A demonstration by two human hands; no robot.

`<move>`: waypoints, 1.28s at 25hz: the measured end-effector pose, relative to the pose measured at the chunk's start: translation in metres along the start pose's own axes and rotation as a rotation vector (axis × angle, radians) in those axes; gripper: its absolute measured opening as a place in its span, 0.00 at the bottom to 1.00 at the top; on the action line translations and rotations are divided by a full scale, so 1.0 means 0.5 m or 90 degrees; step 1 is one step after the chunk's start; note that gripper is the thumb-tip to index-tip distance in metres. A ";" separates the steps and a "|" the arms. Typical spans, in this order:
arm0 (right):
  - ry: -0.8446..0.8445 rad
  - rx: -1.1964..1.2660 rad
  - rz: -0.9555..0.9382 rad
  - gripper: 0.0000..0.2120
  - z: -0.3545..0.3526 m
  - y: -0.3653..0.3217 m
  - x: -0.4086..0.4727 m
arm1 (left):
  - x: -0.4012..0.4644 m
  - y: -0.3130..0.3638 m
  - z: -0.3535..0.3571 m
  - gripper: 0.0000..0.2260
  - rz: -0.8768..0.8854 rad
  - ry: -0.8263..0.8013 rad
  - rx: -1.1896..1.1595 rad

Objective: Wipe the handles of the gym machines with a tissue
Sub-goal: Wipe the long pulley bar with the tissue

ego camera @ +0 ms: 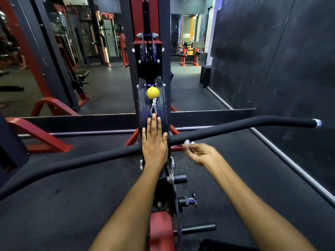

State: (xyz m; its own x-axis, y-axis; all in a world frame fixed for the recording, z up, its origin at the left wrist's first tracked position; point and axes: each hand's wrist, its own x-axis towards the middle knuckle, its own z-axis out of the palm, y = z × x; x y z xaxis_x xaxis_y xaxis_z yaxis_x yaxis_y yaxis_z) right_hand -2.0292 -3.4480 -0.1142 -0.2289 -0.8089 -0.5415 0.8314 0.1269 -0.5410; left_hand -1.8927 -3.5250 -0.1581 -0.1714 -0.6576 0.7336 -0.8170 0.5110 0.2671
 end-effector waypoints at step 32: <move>0.612 -1.098 -0.474 0.11 -0.574 -0.245 -0.315 | -0.253 0.658 -0.009 0.17 0.236 -0.490 -0.140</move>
State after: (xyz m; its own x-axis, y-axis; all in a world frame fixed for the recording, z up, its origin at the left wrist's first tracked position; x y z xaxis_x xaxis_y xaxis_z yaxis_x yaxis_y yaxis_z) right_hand -2.2401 -3.1716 -0.1474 -0.8111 -0.5386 0.2282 -0.5843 0.7278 -0.3591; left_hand -2.1374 -3.2709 -0.1601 -0.7921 -0.5788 0.1938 -0.5250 0.8080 0.2675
